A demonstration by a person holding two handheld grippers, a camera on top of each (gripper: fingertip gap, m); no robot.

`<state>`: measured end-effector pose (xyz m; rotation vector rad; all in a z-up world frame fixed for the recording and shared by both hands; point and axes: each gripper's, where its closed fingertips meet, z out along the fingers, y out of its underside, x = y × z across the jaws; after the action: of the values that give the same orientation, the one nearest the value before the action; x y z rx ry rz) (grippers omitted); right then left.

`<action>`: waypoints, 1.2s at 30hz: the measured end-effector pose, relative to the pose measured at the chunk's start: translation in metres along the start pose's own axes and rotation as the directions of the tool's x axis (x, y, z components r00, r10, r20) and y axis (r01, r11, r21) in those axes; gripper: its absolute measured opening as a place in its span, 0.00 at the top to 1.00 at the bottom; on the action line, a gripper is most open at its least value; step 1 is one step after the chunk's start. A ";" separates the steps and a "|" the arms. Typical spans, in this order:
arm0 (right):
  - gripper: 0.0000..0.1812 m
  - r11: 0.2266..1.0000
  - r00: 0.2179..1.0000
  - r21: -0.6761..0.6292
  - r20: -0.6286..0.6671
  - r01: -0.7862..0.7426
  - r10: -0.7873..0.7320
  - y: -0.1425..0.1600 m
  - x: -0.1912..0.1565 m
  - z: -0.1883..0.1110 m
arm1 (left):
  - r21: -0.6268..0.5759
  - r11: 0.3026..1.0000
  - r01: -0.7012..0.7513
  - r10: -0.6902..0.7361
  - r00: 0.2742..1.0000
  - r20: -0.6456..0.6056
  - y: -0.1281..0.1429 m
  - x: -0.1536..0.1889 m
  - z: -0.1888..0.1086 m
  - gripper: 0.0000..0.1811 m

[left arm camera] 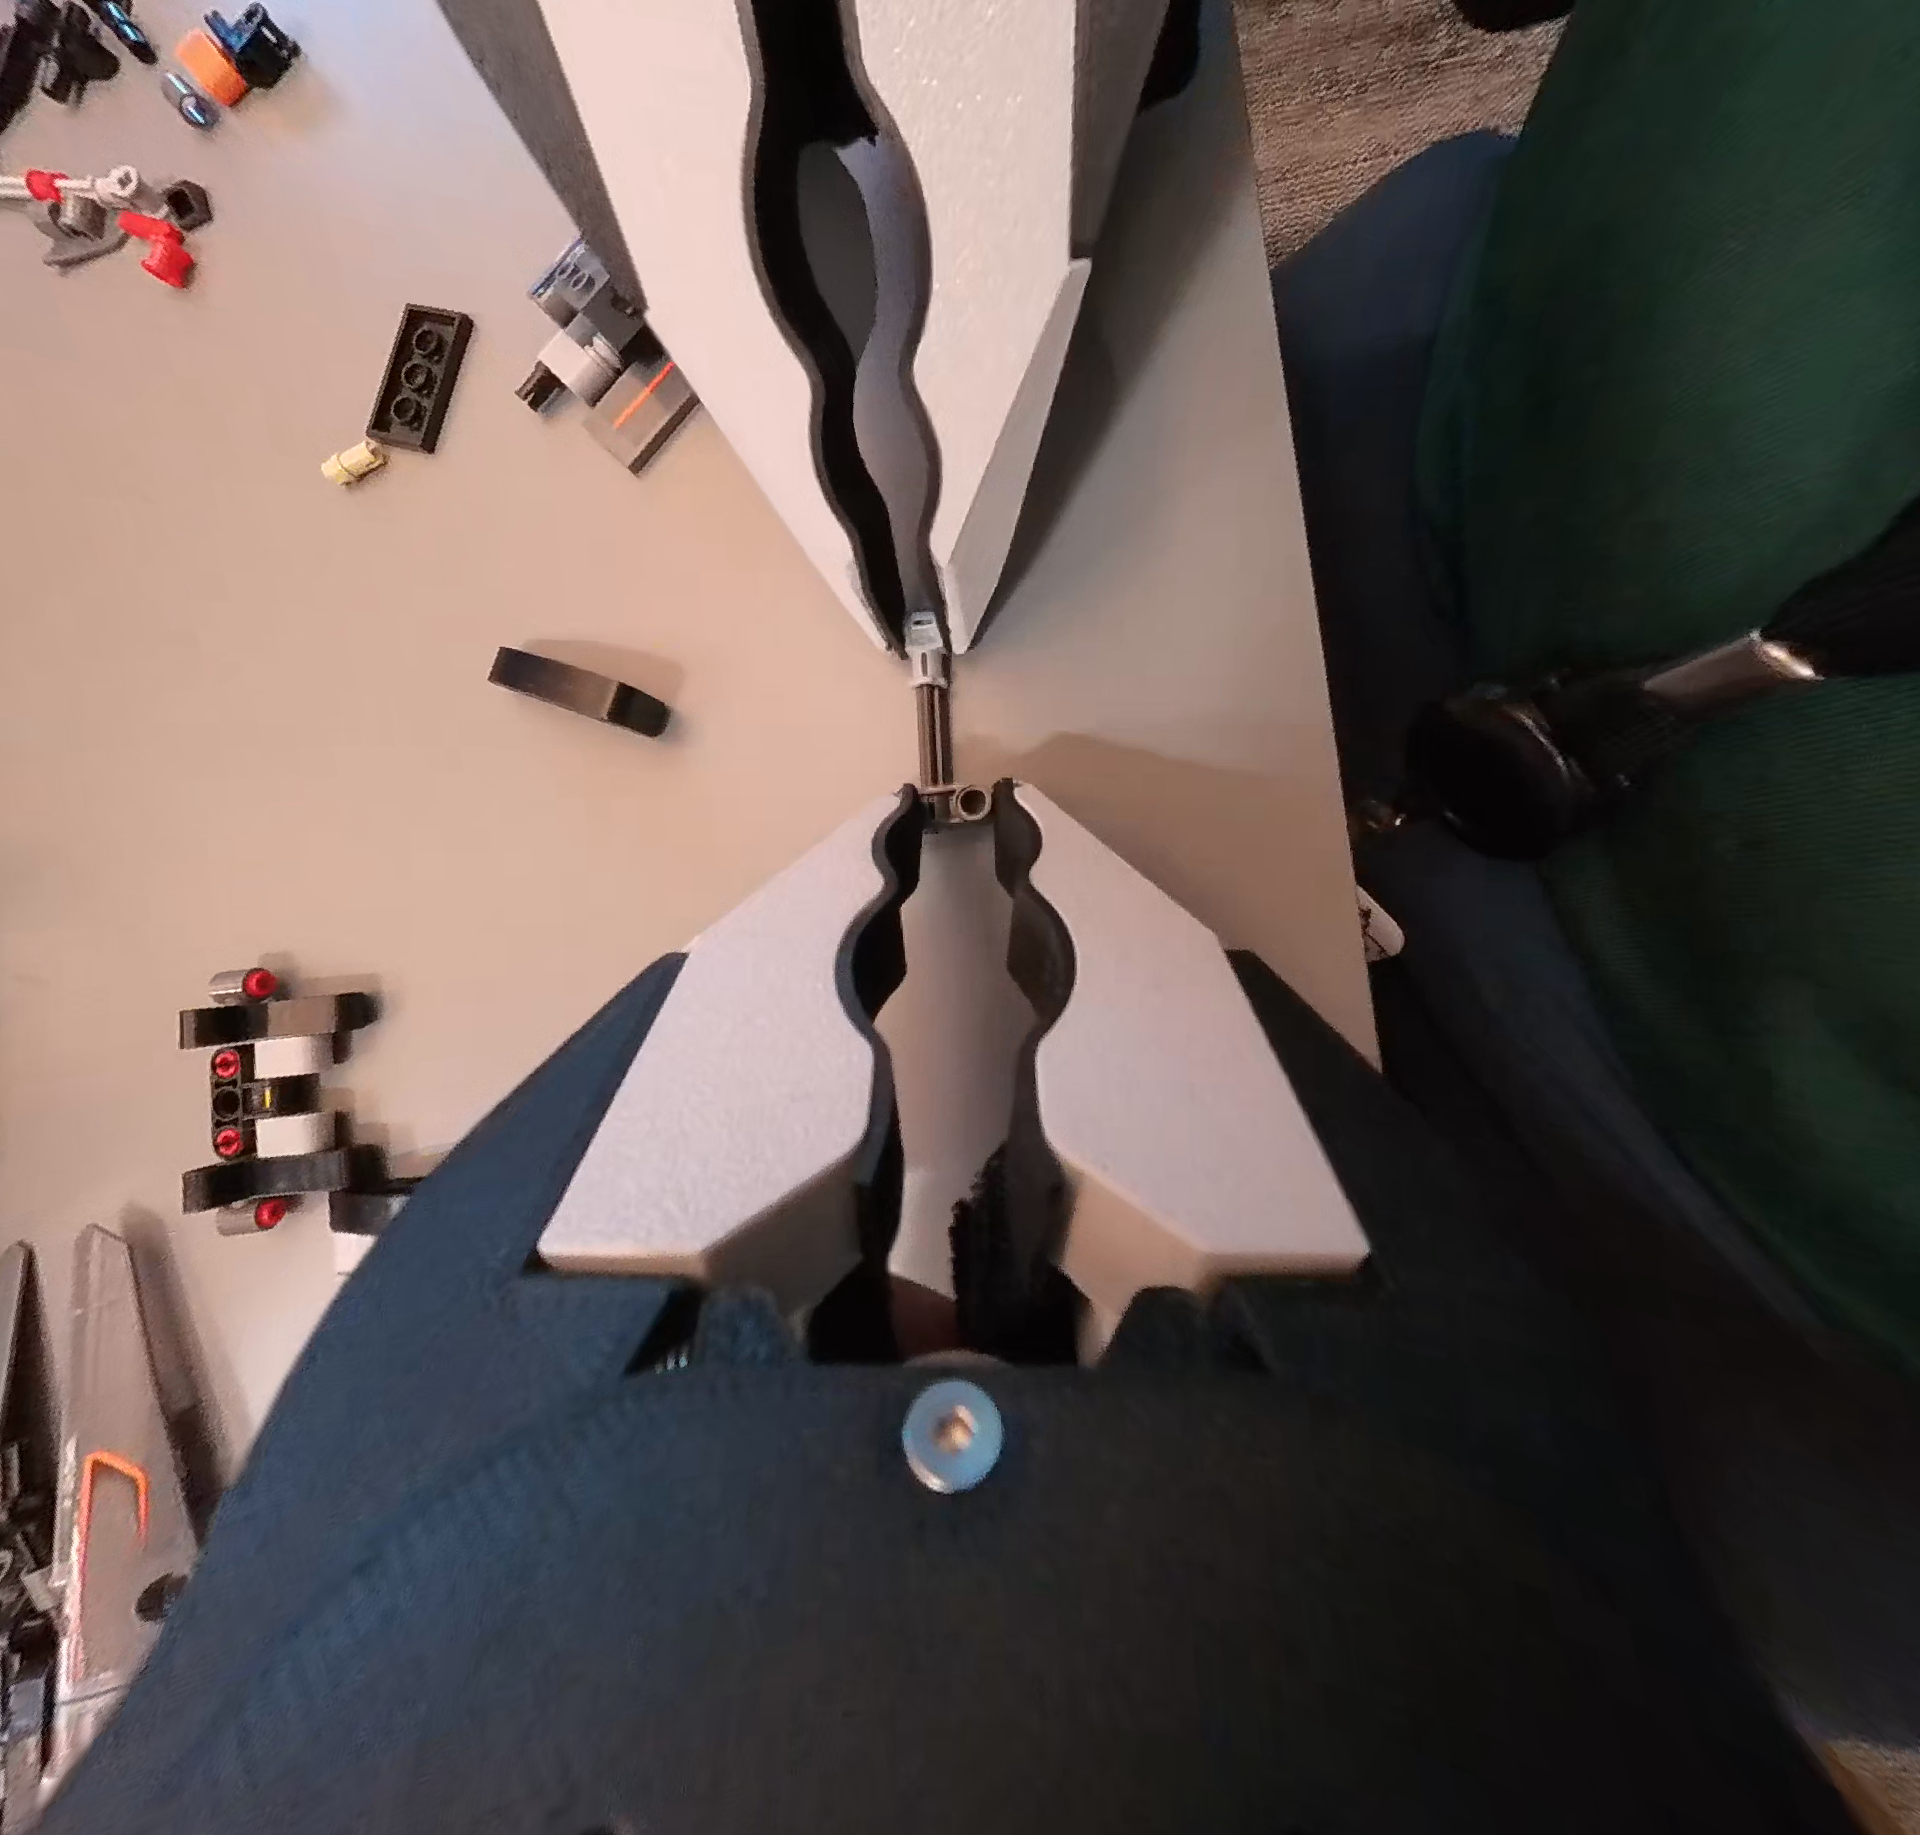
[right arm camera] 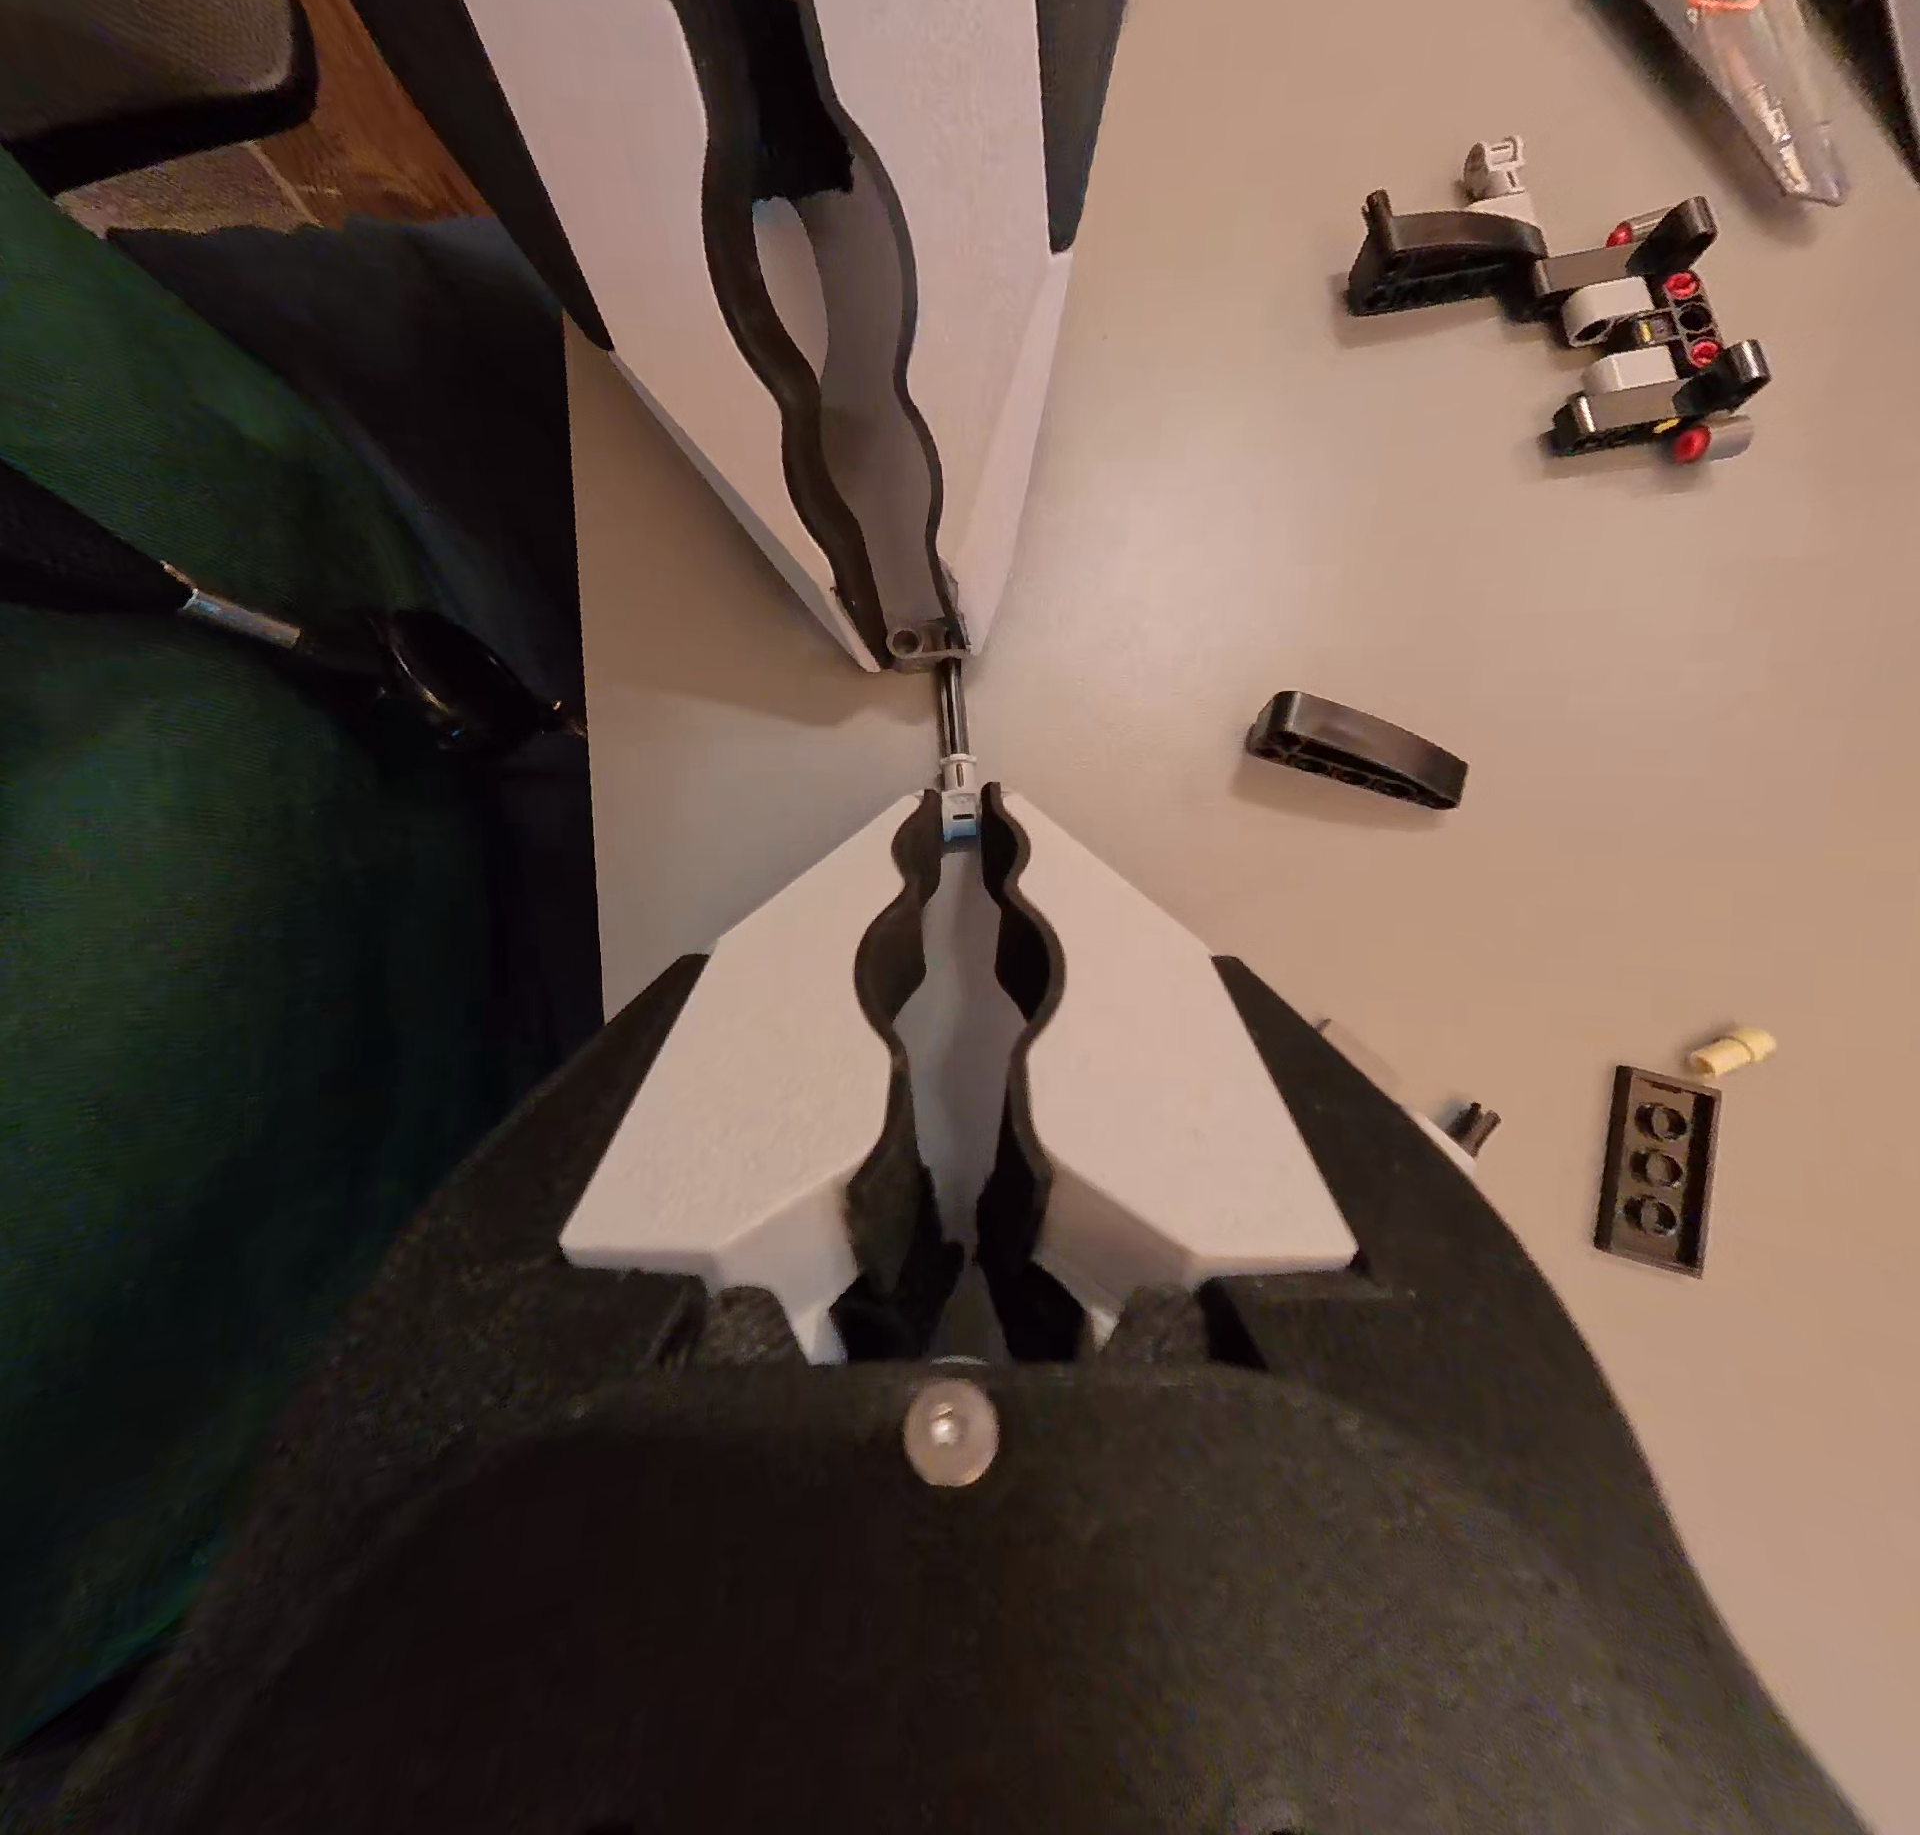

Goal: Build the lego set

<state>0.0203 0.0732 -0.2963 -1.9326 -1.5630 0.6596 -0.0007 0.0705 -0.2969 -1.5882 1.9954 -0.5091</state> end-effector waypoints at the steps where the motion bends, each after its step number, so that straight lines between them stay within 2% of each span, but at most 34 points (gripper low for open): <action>1: 0.97 1.000 1.000 0.004 0.003 0.001 -0.001 0.000 0.000 0.000 | 0.004 1.000 0.000 0.000 1.000 -0.004 0.000 0.000 0.000 0.94; 7: 0.97 1.000 1.000 0.021 0.024 0.010 -0.011 0.000 0.000 0.000 | 0.040 0.999 0.023 -0.022 0.999 -0.036 -0.002 0.000 0.001 0.94; 25: 0.97 0.996 0.988 0.031 0.127 0.088 -0.091 -0.002 -0.001 0.001 | 0.034 0.999 -0.017 0.024 0.980 -0.196 -0.004 0.001 0.000 0.94; 27: 0.97 0.996 0.988 0.046 0.131 0.079 -0.084 -0.002 -0.001 0.002 | 0.062 0.998 -0.013 0.025 0.979 -0.203 -0.008 0.003 0.002 0.93; 28: 0.97 0.995 0.986 0.053 0.140 0.082 -0.088 -0.004 -0.004 0.004 | 0.131 0.991 0.018 0.007 0.982 -0.187 -0.019 -0.001 0.004 1.00; 29: 0.97 0.993 0.981 0.059 0.161 0.098 -0.106 -0.008 -0.011 0.008 | 0.136 0.991 0.009 0.025 0.969 -0.246 -0.022 0.008 0.003 1.00; 31: 0.97 0.993 0.982 0.055 0.154 0.101 -0.108 -0.008 -0.012 0.008 | 0.107 0.994 -0.022 0.042 0.982 -0.185 -0.020 0.001 0.004 1.00; 33: 0.97 0.995 0.988 0.052 0.123 0.085 -0.091 -0.009 -0.007 0.009 | 0.117 0.993 0.023 0.000 0.982 -0.190 -0.020 -0.001 0.002 1.00; 35: 0.97 0.996 0.991 0.052 0.109 0.073 -0.079 -0.011 -0.004 0.010 | 0.080 0.996 0.045 -0.033 0.988 -0.152 -0.008 -0.010 -0.005 1.00; 36: 0.97 0.996 0.991 0.059 0.112 0.062 -0.068 -0.011 -0.004 0.010 | 0.103 0.992 0.078 -0.064 0.989 -0.135 -0.009 -0.014 -0.012 1.00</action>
<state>0.0045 0.0721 -0.2960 -1.8239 -1.6522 0.7894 0.0015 0.0819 -0.2794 -1.6005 1.9753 -0.7541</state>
